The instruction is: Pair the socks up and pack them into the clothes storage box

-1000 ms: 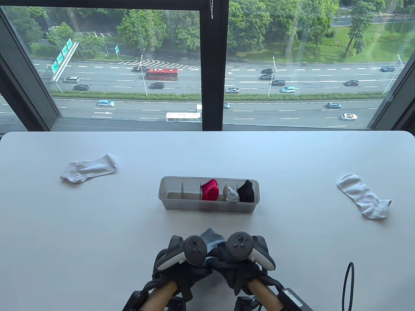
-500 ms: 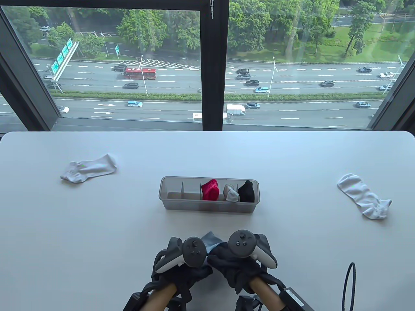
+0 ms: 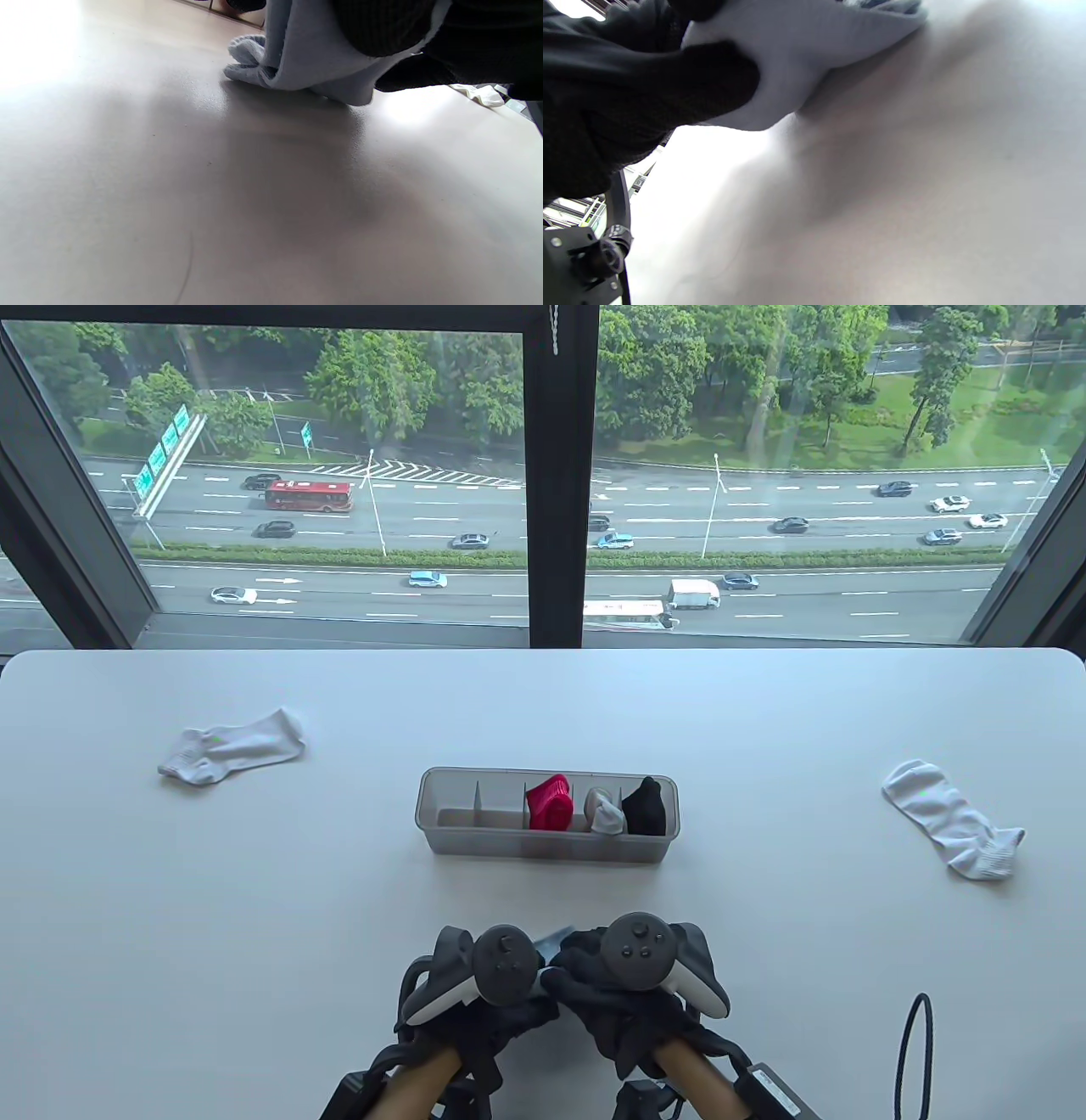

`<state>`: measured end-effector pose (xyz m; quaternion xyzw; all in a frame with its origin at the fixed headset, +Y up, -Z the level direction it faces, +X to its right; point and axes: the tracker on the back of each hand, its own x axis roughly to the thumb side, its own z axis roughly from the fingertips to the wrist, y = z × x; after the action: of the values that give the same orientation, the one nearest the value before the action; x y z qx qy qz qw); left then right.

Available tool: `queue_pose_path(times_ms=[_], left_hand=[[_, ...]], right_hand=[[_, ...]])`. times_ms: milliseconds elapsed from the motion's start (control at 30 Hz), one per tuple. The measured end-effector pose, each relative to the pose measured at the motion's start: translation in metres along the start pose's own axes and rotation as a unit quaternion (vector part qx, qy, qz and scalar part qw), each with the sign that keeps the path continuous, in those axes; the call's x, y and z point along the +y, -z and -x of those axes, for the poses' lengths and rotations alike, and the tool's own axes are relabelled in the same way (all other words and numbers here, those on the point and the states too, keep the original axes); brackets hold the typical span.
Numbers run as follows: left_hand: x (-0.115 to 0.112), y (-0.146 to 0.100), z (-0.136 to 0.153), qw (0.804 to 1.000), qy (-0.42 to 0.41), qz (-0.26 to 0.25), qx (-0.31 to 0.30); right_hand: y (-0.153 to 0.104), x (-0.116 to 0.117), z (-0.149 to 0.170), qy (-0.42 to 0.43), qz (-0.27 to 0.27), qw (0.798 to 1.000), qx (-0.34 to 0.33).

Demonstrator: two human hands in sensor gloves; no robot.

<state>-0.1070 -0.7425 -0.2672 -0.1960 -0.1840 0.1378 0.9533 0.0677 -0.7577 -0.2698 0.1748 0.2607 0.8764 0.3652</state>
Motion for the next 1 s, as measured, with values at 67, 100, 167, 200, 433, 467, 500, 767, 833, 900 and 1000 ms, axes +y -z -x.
queue_pose_path(times_ms=[67,100,167,200,433,467,500,767,833,900,1000], left_hand=[[0.002,-0.002,-0.001,1.0,0.0,-0.021,-0.011],[0.002,-0.002,-0.003,1.0,0.0,-0.021,-0.016],[0.002,-0.001,-0.005,1.0,0.007,-0.012,-0.024],[0.001,-0.001,-0.005,1.0,0.009,0.002,-0.027],[-0.003,0.0,-0.005,0.999,0.026,0.029,-0.016],[-0.003,0.0,-0.005,0.999,0.028,0.028,-0.017],[-0.003,0.0,-0.005,0.999,0.028,0.02,-0.013],[-0.002,-0.001,0.002,1.0,0.001,0.027,-0.007],[0.001,-0.003,0.001,1.0,0.008,-0.01,0.003],[0.005,-0.005,-0.001,0.999,0.002,-0.036,-0.012],[0.01,-0.007,-0.008,0.998,0.011,-0.058,-0.034]], right_hand=[[0.002,0.0,0.003,0.017,0.002,1.0,0.01],[0.002,0.0,0.004,0.022,0.003,1.0,0.017],[0.001,0.002,0.002,0.007,0.015,1.0,0.02],[0.001,0.001,0.002,-0.005,0.009,1.0,0.011],[-0.001,-0.001,-0.005,-0.012,0.01,1.0,-0.013],[-0.001,0.0,-0.006,0.001,0.008,1.0,-0.012],[-0.001,0.0,-0.006,0.01,0.002,1.0,-0.011],[-0.003,0.0,-0.018,-0.074,0.018,0.997,-0.022],[-0.002,-0.002,-0.016,-0.063,0.014,0.998,-0.018],[-0.001,-0.006,-0.01,-0.021,0.013,1.0,-0.009],[-0.001,-0.01,-0.004,0.043,0.02,0.999,0.006]])
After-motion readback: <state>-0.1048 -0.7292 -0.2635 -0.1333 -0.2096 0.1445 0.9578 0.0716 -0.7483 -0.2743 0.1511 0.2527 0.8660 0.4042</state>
